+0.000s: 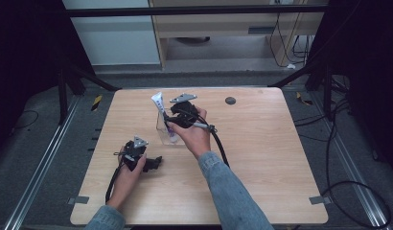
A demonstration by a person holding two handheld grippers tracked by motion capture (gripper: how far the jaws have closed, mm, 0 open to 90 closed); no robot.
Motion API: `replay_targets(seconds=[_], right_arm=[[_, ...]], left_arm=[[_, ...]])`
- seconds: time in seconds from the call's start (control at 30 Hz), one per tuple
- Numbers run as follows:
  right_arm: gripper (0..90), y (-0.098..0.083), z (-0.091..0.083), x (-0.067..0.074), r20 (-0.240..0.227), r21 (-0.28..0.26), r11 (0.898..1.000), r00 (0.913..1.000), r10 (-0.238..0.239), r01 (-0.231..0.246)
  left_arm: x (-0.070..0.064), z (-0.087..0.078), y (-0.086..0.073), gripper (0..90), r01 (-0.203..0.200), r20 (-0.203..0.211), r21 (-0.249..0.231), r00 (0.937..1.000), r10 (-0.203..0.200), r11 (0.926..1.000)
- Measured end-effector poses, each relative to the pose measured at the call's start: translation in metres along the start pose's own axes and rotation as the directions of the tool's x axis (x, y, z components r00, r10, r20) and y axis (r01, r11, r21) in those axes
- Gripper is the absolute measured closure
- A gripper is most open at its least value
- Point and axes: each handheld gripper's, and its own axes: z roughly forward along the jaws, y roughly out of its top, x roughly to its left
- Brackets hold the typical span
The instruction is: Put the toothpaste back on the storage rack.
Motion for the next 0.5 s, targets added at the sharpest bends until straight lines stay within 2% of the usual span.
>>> replay_targets(seconds=[0.2, 0.37, 0.43, 0.5], right_arm=[[21.6, -0.002, -0.004, -0.006, -0.041, 0.041, 0.999, 0.9992, -0.005, 0.006], [14.7, -0.002, -0.008, -0.012, -0.061, 0.048, 0.999, 0.9981, 0.002, 0.001], [12.4, -0.002, -0.011, -0.015, -0.061, 0.048, 0.999, 0.9981, 0.008, -0.006], [12.0, -0.003, -0.014, -0.018, -0.033, 0.052, 0.999, 0.9995, 0.002, 0.0]], left_arm=[[0.0, 0.0, 0.0, 0.0, 0.0, 0.0, 0.0, 1.0, 0.0, 1.0], [0.0, 0.0, 0.0, 0.0, 0.0, 0.0, 0.0, 1.0, 0.0, 1.0], [0.0, 0.0, 0.0, 0.0, 0.0, -0.001, 0.0, 1.0, 0.0, 1.0], [0.0, 0.0, 0.0, 0.0, 0.002, 0.0, 0.0, 1.0, -0.002, 1.0]])
